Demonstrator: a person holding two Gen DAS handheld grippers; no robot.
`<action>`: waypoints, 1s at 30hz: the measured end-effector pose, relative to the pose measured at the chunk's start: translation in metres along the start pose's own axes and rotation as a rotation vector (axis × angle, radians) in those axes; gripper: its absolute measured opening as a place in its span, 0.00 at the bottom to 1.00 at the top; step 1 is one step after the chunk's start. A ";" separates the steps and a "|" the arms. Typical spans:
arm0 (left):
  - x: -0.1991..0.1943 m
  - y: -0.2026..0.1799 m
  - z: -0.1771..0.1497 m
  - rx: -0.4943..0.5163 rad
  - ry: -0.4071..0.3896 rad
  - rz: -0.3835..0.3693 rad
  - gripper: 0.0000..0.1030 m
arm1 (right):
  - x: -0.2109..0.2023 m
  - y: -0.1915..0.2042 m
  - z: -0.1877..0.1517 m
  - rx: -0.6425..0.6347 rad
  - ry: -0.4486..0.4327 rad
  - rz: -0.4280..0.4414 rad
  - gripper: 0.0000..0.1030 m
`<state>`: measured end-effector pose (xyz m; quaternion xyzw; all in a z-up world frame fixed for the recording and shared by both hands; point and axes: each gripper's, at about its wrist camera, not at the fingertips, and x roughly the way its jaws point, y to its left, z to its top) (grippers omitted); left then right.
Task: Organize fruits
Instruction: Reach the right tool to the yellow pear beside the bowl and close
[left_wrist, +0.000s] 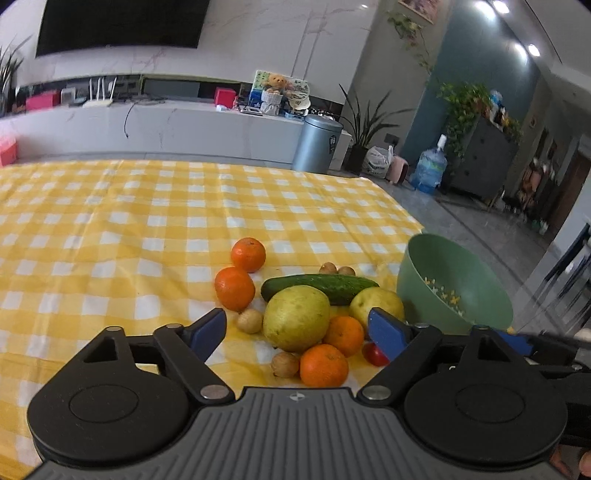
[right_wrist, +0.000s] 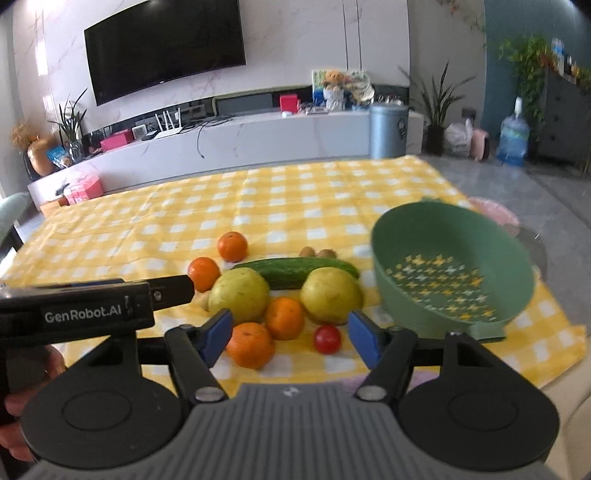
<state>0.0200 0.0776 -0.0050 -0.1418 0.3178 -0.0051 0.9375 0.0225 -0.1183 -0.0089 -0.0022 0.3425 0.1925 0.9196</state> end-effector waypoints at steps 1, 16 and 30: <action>0.002 0.006 -0.001 -0.030 -0.007 0.003 0.86 | 0.005 -0.001 0.002 0.032 0.009 0.015 0.58; 0.041 0.022 -0.014 0.039 0.081 0.008 0.71 | 0.077 -0.029 0.043 0.505 0.127 -0.039 0.41; 0.053 0.024 -0.017 0.017 0.143 -0.058 0.71 | 0.121 -0.035 0.039 0.626 0.168 -0.160 0.79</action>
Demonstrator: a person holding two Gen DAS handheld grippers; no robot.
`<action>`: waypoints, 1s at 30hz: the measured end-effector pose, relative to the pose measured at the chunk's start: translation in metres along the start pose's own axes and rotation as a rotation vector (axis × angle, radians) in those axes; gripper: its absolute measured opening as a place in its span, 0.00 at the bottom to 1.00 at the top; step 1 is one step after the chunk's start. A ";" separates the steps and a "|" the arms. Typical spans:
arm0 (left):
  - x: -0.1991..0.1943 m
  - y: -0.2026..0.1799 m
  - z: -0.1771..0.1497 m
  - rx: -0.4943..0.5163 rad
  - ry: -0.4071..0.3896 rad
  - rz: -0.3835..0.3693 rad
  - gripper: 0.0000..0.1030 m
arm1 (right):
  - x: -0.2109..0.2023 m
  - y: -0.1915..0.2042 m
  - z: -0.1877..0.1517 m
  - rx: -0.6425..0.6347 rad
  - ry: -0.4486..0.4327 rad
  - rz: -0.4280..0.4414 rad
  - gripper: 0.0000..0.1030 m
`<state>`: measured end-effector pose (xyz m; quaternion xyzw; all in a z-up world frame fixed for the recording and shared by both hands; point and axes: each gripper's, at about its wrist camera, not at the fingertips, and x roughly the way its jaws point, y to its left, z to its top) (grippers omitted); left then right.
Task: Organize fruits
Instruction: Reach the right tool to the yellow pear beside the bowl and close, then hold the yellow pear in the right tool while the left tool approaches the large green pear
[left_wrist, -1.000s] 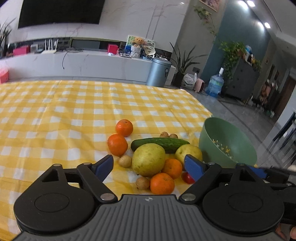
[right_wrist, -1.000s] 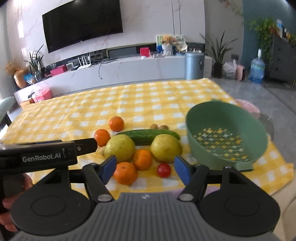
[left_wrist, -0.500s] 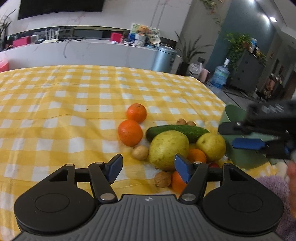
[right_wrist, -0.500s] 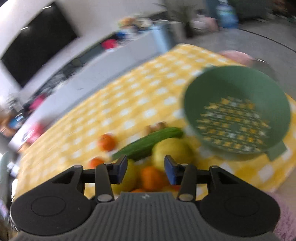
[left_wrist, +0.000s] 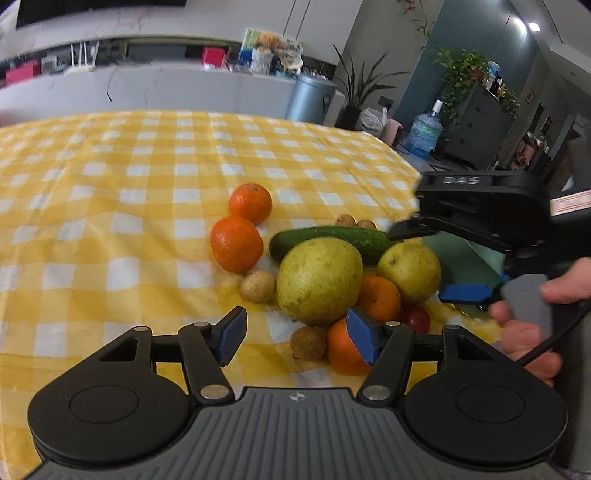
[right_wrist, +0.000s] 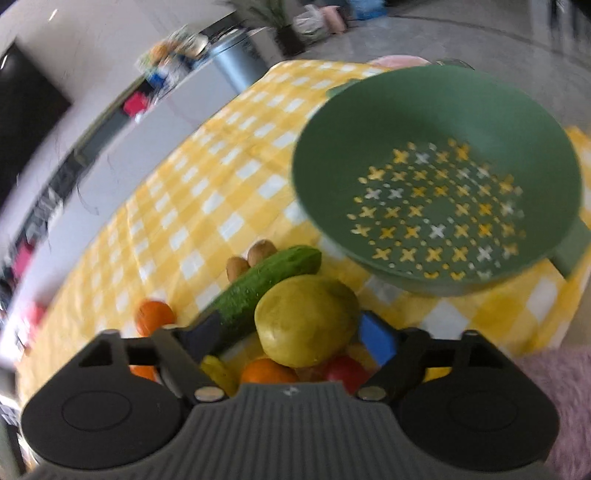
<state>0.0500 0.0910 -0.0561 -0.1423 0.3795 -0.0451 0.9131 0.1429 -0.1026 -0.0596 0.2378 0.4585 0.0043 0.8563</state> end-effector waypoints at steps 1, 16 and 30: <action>0.001 0.002 0.000 -0.016 0.008 -0.015 0.71 | 0.002 0.003 -0.001 -0.026 -0.005 -0.026 0.79; 0.004 0.008 0.002 -0.065 0.027 -0.042 0.71 | 0.041 -0.002 0.007 -0.070 0.062 -0.055 0.76; 0.005 0.005 0.002 -0.037 0.004 -0.058 0.75 | 0.034 -0.006 0.003 -0.083 0.029 -0.003 0.63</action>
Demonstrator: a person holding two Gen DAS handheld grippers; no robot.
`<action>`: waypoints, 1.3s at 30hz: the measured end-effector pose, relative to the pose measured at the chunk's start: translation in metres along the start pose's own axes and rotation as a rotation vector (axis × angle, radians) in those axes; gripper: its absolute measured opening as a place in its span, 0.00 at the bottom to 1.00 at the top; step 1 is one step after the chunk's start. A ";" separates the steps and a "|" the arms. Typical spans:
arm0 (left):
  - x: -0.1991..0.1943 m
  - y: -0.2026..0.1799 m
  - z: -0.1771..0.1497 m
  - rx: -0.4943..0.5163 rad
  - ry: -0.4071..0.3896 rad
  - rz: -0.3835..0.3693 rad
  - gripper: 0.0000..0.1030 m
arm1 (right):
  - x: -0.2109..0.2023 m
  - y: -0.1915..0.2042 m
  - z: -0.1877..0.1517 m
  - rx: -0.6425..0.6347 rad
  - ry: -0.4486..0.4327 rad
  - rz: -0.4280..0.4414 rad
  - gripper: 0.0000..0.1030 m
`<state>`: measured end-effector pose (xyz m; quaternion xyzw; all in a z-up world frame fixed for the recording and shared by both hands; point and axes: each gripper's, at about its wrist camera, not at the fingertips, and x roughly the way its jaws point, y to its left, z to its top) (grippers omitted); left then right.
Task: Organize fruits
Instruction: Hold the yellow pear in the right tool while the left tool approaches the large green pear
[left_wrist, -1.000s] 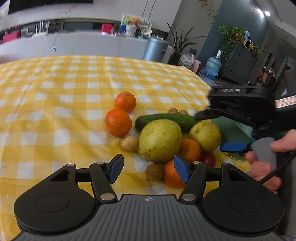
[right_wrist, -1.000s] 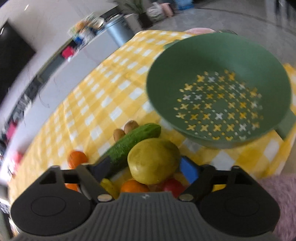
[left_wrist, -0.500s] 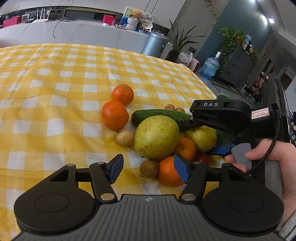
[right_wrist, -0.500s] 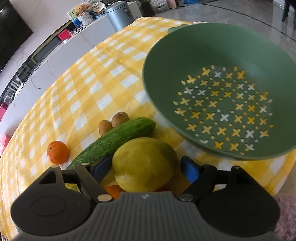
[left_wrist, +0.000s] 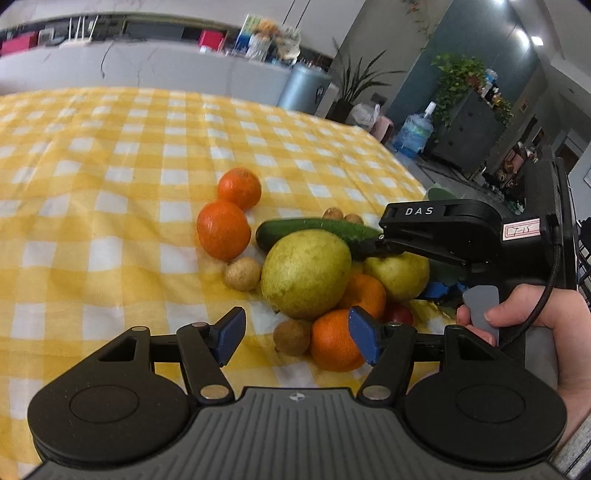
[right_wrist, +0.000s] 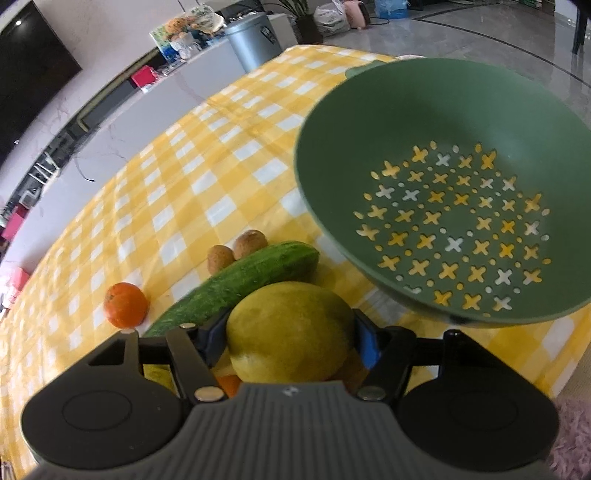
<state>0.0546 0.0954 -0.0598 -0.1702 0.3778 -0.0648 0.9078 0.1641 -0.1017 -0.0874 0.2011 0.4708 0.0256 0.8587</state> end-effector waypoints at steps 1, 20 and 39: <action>-0.003 -0.003 -0.001 0.032 -0.026 0.000 0.77 | -0.002 0.000 0.000 -0.003 -0.009 0.011 0.63; -0.010 -0.016 -0.005 0.004 -0.149 0.094 0.86 | -0.009 -0.007 -0.001 0.039 -0.011 0.123 0.63; 0.012 0.011 0.031 -0.444 0.135 0.044 0.86 | 0.004 -0.028 0.001 0.158 0.041 0.198 0.63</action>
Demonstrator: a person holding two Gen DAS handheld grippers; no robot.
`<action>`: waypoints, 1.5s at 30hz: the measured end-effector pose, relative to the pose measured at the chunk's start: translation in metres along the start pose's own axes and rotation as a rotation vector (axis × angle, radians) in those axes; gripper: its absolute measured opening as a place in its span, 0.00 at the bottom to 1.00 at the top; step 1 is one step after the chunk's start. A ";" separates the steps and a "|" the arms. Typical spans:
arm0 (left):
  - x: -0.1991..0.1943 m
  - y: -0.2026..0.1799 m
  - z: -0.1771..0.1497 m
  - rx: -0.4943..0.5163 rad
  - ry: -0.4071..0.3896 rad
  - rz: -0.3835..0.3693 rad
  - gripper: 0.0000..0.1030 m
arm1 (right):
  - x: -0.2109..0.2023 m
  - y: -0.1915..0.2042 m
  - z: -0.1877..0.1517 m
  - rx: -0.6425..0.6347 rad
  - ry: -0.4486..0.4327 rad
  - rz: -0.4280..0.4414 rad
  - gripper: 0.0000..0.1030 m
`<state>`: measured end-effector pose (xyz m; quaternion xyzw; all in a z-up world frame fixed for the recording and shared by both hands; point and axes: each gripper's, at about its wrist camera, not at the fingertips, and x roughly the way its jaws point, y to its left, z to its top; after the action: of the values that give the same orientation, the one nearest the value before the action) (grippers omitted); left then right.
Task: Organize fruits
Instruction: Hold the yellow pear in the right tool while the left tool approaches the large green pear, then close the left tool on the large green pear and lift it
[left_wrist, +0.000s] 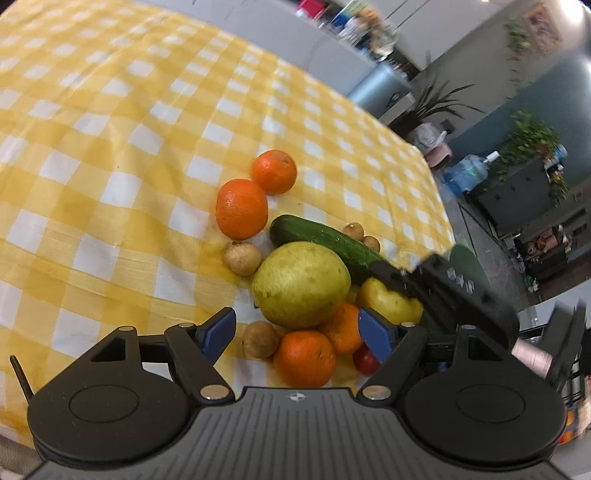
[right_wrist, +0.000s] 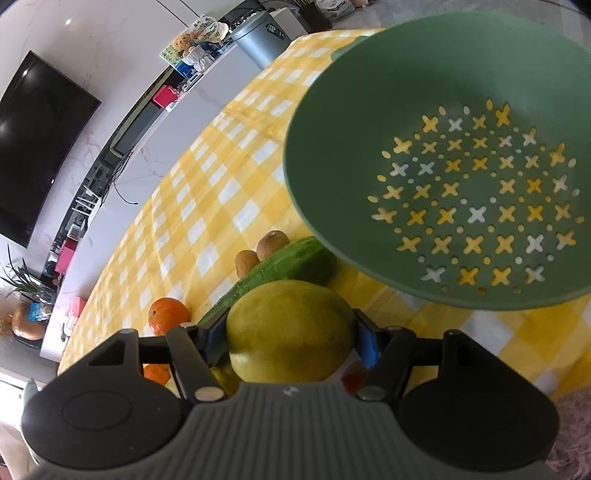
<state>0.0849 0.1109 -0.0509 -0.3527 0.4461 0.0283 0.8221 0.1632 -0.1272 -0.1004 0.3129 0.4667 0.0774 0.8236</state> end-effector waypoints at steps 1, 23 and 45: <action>0.003 0.000 0.004 -0.020 0.024 0.008 0.87 | 0.000 -0.001 0.000 0.006 0.004 0.004 0.63; 0.052 -0.019 0.048 -0.186 0.150 0.140 0.94 | -0.002 -0.009 0.002 0.041 0.043 0.061 0.63; 0.068 -0.022 0.039 -0.097 0.098 0.165 0.80 | -0.004 -0.006 -0.001 0.015 0.033 0.055 0.63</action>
<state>0.1617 0.0999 -0.0767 -0.3551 0.5115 0.1003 0.7760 0.1597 -0.1328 -0.1013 0.3306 0.4719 0.1018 0.8110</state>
